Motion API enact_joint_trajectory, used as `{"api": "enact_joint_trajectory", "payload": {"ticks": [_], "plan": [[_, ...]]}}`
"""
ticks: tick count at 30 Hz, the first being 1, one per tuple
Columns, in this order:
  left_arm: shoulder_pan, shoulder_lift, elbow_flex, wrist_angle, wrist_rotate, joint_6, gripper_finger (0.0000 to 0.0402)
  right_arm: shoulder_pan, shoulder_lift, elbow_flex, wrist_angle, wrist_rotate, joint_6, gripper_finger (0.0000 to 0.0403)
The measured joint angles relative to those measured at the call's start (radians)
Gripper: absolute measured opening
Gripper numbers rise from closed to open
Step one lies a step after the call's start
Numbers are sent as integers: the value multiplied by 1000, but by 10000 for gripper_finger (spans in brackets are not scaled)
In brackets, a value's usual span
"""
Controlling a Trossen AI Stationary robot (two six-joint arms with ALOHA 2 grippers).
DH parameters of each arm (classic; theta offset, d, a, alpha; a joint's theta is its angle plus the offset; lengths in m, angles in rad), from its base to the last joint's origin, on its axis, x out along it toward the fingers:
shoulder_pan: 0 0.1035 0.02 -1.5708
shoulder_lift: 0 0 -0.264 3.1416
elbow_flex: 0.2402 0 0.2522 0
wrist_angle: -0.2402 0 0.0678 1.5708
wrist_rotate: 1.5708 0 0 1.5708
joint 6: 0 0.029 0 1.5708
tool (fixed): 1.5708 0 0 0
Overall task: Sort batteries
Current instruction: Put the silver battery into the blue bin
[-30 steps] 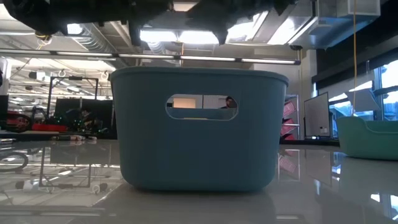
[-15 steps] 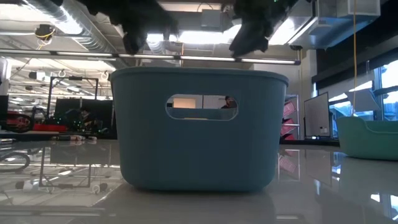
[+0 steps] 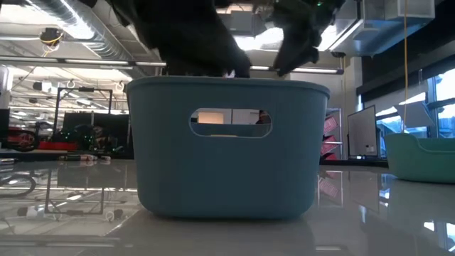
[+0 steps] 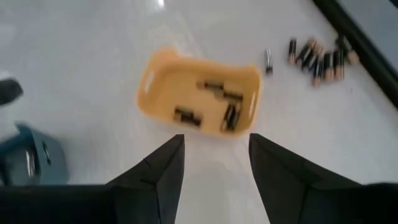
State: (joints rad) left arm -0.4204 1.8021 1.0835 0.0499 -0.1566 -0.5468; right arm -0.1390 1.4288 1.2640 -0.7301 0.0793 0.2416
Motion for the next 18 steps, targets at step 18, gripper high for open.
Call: {"api": "enact_joint_trajectory", "payload": {"ticks": [18], "plan": [[29, 55, 50, -198, 139, -181, 172, 261, 0, 0, -221, 409, 122, 179]]}}
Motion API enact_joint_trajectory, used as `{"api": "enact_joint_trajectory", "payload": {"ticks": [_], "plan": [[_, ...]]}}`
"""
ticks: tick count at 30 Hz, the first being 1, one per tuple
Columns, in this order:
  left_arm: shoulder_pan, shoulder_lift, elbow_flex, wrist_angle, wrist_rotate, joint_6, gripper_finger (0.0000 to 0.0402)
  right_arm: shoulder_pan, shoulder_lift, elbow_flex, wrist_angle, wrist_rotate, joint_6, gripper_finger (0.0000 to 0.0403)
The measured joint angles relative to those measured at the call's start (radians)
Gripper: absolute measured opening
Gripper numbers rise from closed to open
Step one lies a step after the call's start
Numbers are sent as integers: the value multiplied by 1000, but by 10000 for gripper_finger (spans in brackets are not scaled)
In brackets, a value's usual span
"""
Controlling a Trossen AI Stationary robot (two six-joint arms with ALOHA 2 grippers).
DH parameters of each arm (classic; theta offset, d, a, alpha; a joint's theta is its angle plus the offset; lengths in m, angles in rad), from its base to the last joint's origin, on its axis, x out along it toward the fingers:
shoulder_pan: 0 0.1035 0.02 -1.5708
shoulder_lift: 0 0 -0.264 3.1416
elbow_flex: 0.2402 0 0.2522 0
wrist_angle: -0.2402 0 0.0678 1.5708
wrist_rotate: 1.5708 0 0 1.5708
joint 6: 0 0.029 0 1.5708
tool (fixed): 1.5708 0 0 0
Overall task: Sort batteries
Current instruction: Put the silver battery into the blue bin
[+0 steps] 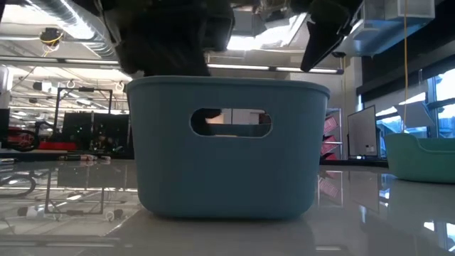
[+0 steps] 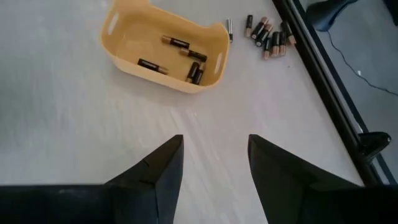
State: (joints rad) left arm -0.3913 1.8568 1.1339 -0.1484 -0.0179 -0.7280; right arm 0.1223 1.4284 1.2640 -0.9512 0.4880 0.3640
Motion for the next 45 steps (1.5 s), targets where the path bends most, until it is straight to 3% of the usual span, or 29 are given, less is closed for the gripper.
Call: {"api": "enact_joint_trajectory", "payload": {"ticks": [3, 6, 10, 16, 22, 30, 40, 45], "plan": [[24, -3, 0, -8, 100, -4, 180, -3, 0, 0, 0, 0, 4, 179], [34, -41, 10, -87, 111, 6, 177, -5, 0, 0, 11, 2, 3, 179], [55, -126, 75, -466, 90, 26, 164, -5, 0, 0, 14, 7, 0, 179], [123, -228, 129, -1073, -63, 32, 152, -5, 0, 0, 17, -9, -2, 179], [310, -234, 15, -1398, -58, -59, 155, -4, -2, -50, 89, -11, -14, 179], [426, -243, -210, -1215, 129, -124, 150, -4, 0, -269, 250, -136, -18, 179], [400, -480, -442, -1024, 150, -506, 149, -4, 0, -312, 309, -194, -43, 179], [383, -565, -467, -983, 131, -612, 149, -4, 0, -312, 369, -220, -58, 179]]}}
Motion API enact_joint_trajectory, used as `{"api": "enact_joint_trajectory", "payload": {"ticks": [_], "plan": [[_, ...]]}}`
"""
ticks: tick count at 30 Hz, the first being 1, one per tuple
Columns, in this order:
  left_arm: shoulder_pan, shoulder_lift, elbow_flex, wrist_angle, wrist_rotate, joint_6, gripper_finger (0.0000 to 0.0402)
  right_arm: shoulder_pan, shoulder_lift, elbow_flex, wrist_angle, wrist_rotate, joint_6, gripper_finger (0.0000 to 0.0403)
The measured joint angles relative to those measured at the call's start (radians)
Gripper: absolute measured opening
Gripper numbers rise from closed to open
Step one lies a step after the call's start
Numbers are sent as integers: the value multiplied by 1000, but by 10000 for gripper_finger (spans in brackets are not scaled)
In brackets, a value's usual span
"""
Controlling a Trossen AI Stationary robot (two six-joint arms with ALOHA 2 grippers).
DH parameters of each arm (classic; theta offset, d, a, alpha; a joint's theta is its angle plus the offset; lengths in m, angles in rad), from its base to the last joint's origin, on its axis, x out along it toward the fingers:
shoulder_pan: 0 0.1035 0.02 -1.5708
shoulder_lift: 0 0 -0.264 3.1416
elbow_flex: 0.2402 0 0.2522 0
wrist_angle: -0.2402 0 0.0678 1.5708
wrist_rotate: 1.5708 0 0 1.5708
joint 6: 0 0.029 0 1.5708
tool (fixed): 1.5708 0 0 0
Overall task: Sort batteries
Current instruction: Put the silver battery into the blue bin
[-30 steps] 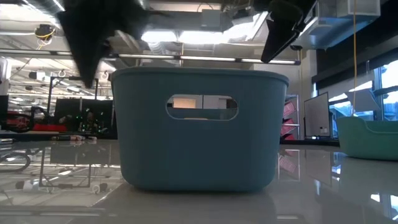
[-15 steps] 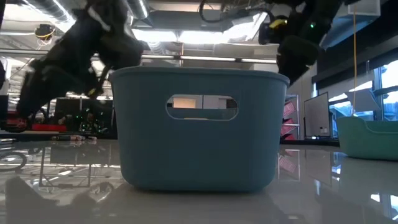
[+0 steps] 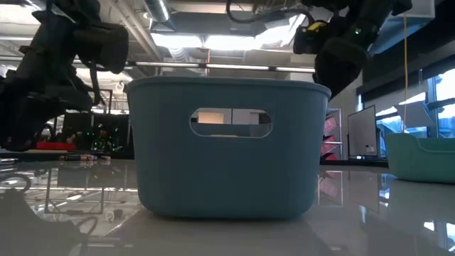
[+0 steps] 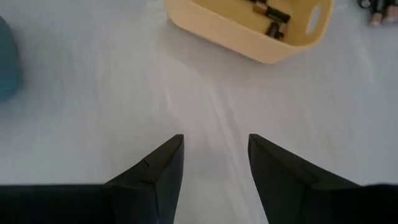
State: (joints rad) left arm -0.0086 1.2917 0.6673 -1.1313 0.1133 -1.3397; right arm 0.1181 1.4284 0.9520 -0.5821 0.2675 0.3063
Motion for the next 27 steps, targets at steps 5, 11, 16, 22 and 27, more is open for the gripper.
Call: {"api": "enact_joint_trajectory", "payload": {"ticks": [5, 11, 16, 22, 27], "plan": [[-5, -9, -6, 3, -20, -126, 149, 0, 0, 0, 6, -27, 6, 179], [-18, -9, -5, 5, 11, 44, 149, 0, 0, 0, 17, -44, 7, 179], [8, -9, 4, -6, 19, 116, 149, 0, 0, 0, 64, -83, 3, 179], [119, -9, 5, -45, 18, 397, 149, 0, 0, 0, 113, -133, 9, 179], [262, -5, 6, -75, -18, 590, 148, 0, 0, 0, 126, -156, 24, 179]]}}
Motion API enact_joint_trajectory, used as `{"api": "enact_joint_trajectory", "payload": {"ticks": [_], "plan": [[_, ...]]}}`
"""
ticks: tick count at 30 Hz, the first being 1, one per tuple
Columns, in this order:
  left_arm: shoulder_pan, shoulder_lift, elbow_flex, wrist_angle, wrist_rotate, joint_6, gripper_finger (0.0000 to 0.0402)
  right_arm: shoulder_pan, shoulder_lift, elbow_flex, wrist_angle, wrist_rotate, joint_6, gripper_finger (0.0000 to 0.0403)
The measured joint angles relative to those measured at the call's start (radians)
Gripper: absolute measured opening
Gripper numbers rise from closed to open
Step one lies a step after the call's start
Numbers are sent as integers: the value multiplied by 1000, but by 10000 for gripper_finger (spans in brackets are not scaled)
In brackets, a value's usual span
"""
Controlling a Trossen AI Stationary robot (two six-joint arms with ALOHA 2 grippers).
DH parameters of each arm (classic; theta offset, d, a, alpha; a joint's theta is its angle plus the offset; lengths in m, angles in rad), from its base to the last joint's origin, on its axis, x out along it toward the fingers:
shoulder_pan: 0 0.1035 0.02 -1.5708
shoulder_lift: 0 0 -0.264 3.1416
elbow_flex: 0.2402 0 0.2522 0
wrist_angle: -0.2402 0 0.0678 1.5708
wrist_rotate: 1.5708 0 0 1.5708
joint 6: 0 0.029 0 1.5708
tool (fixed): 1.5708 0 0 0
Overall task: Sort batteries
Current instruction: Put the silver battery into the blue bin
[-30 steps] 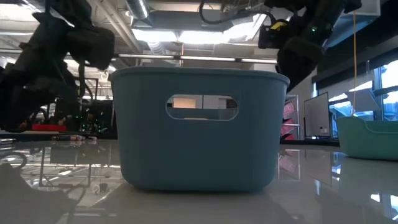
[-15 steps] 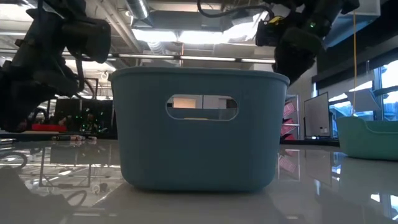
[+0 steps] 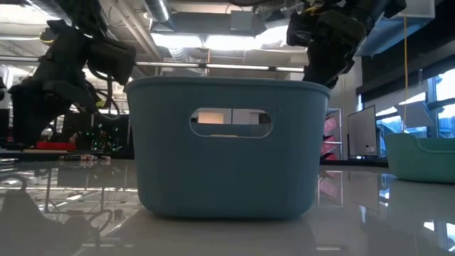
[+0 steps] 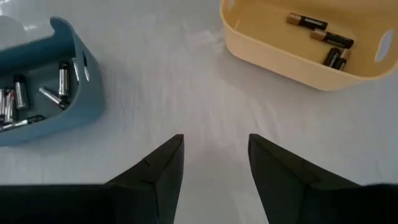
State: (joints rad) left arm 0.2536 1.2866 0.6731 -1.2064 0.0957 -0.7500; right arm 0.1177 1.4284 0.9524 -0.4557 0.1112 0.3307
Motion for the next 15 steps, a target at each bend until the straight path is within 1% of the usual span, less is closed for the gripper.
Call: {"api": "enact_joint_trajectory", "payload": {"ticks": [3, 6, 9, 11, 13, 15], "plan": [[61, 14, 0, 1, -26, 193, 144, 0, 0, 0, 0, -2, 11, 179], [101, 52, 0, -13, -93, 320, 136, 0, 0, 0, -3, -9, 13, 179], [130, 95, -1, -21, -135, 394, 127, 0, 0, 0, -4, -18, 13, 179], [147, 124, -9, -17, -131, 437, 122, 0, 0, 0, -5, -21, 14, 179], [162, 151, -15, -12, -118, 439, 120, 0, 0, 0, -10, -30, 14, 179], [175, 177, -15, -1, -117, 393, 120, 0, 0, 0, -15, -35, 13, 179]]}}
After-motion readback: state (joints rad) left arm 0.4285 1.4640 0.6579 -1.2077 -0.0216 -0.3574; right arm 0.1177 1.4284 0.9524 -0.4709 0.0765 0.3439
